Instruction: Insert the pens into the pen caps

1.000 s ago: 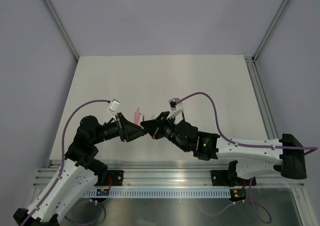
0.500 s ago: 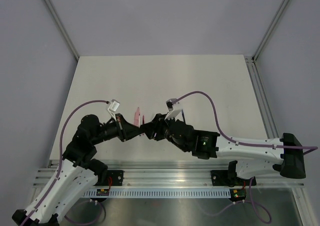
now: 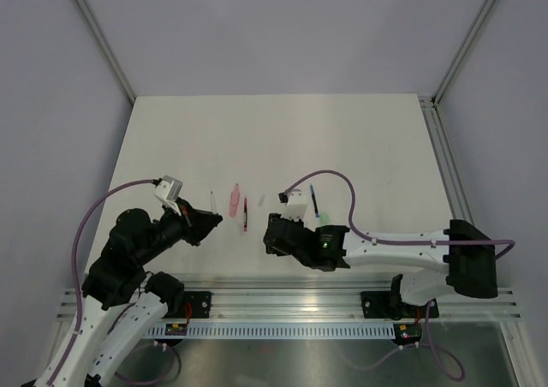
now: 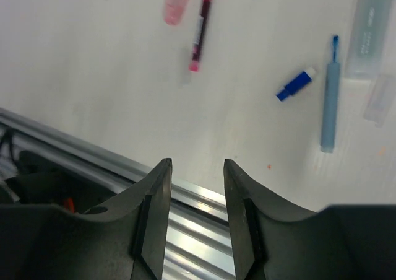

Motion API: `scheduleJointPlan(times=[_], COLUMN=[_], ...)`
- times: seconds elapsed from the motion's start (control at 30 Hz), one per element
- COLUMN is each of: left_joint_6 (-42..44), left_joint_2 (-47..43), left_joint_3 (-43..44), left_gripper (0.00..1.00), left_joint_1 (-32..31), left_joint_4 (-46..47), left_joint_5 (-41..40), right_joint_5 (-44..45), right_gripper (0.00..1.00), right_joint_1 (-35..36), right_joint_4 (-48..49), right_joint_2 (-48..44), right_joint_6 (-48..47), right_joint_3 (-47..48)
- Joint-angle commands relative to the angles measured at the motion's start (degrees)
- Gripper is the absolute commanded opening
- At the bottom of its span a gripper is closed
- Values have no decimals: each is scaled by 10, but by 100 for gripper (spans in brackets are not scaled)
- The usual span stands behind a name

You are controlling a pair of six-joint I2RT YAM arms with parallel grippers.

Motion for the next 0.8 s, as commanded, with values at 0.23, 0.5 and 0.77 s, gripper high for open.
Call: scheduleJointPlan(times=[0.23, 0.5, 0.77], left_joint_6=[22, 26, 28], left_joint_2=[-23, -30, -41], left_joint_3=[-19, -19, -22], left_gripper=[0, 0, 0], left_joint_1=[1, 3, 16], left_joint_4=[3, 11, 19], left_joint_5=[-28, -17, -3], right_joint_5=[-21, -66, -66], right_gripper=[52, 58, 60], right_joint_1=[-76, -114, -126], right_joint_4=[-24, 35, 42], right_joint_2=[121, 172, 205], right_joint_6=[23, 15, 16], right_joint_3=[31, 24, 37])
